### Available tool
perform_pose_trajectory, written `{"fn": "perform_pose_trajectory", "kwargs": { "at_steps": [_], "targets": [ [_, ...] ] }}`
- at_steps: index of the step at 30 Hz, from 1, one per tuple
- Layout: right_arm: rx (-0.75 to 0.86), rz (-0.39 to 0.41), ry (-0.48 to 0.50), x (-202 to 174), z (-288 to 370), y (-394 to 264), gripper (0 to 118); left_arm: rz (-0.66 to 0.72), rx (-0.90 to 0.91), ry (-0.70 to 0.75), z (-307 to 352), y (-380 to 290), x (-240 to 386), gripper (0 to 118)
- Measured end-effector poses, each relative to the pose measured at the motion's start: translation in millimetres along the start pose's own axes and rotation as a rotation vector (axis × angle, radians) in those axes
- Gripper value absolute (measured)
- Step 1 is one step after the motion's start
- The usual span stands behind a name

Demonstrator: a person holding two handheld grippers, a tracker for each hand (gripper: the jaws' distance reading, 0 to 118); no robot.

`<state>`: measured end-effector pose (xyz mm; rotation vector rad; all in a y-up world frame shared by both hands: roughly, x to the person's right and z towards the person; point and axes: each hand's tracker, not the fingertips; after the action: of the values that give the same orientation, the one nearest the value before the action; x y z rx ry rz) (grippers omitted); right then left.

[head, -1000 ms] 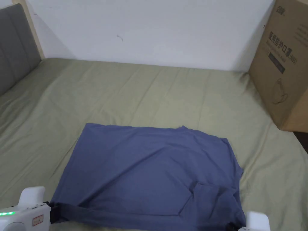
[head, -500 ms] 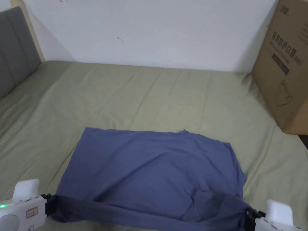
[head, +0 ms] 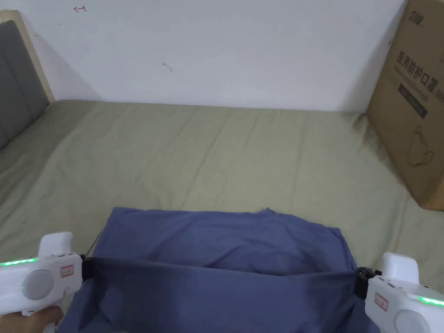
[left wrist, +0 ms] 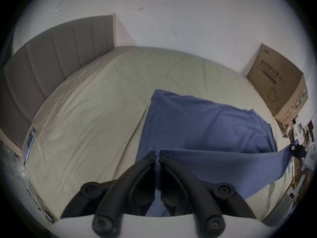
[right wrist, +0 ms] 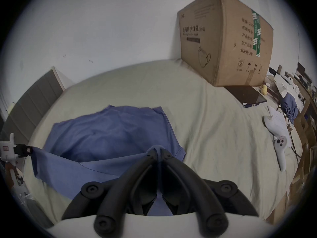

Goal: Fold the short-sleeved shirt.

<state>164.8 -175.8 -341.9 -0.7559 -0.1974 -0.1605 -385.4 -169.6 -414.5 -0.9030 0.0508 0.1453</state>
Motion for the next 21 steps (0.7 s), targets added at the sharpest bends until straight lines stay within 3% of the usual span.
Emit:
{"fn": "perform_pose_trajectory", "kwargs": {
  "at_steps": [4, 8, 10, 11, 12, 13, 14, 15, 16, 17, 21],
  "targets": [
    [-0.124, 0.01, -0.052, -0.8, -48.9, -4.7, 4, -0.059, -0.103, 0.053, -55.5, -1.4, -0.2, 3],
    [-0.217, -0.076, -0.076, 3.5, -78.7, -21.0, 4, -0.069, -0.173, 0.071, -81.4, -12.9, -0.5, 3],
    [-0.221, -0.079, -0.068, 6.5, -82.9, -27.3, 4, -0.066, -0.161, 0.074, -79.1, -12.9, 0.5, 3],
    [-0.209, -0.076, -0.07, 5.2, -79.0, -27.7, 11, -0.06, -0.16, 0.076, -75.3, -10.3, 0.8, 3],
    [-0.194, -0.064, -0.073, 3.1, -72.8, -24.8, 31, -0.058, -0.162, 0.074, -72.0, -7.9, 1.4, 7],
    [-0.195, -0.046, -0.088, 0.8, -65.4, -22.0, 49, -0.057, -0.165, 0.071, -67.6, -5.2, 1.7, 18],
    [-0.194, -0.039, -0.089, 0.5, -57.1, -17.3, 67, -0.047, -0.164, 0.066, -62.3, -2.6, 2.2, 42],
    [-0.175, -0.036, -0.075, 0.3, -46.9, -14.0, 85, -0.009, -0.161, 0.041, -54.8, 0.1, 1.9, 82],
    [-0.131, -0.037, -0.053, -0.2, -37.2, -10.1, 91, 0.022, -0.151, 0.016, -46.9, 2.2, 1.6, 101],
    [-0.085, -0.037, -0.038, -1.4, -21.7, -3.8, 92, 0.057, -0.122, 0.004, -34.5, 4.1, 3.1, 106],
    [0.102, 0.019, 0.016, -14.5, 47.2, 27.3, 92, 0.079, 0.109, -0.088, 37.4, 16.5, 14.5, 105]
  ]
}}
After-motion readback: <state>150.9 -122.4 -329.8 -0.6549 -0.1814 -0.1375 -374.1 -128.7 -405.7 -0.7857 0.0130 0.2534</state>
